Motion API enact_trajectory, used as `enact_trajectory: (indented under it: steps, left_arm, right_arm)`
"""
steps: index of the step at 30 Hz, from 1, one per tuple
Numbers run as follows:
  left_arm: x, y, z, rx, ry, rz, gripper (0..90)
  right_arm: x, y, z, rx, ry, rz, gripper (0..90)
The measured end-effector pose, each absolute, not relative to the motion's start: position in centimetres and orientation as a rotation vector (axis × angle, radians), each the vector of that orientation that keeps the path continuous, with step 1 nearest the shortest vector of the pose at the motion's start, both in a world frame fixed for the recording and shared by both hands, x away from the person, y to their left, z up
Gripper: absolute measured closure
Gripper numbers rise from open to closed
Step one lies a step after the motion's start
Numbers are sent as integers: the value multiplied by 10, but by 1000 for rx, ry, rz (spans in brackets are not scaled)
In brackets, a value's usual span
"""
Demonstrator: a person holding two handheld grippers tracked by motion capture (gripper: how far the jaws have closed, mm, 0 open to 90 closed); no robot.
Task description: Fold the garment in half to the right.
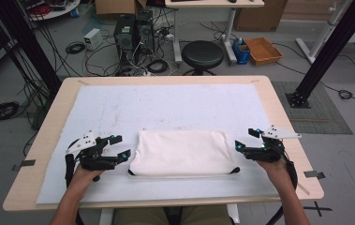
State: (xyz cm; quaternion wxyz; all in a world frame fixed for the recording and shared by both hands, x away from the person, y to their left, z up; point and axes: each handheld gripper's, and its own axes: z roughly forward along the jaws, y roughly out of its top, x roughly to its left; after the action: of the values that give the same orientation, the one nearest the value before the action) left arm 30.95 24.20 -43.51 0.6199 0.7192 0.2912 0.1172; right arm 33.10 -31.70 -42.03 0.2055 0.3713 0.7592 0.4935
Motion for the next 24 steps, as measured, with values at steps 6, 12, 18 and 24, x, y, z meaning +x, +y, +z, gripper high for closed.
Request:
enact_trajectory:
  steps: [6,12,18,24]
  left_arm:
    - [308,239,-435,1678,712,239,244]
    - [306,232,-440,1767,802,230,244]
    - [303,225,-446,1801,872,193,245]
    - [295,216,-451,1860,951,194,253]
  right_arm:
    - [328,-319,-421,1025,2117,1375,200]
    - [327,-320,-421,1017,2115,1381,200]
    - [327,-320,-421,1028,2109,1385,200]
    - [327,-315,-422,1018,2128,1377,200]
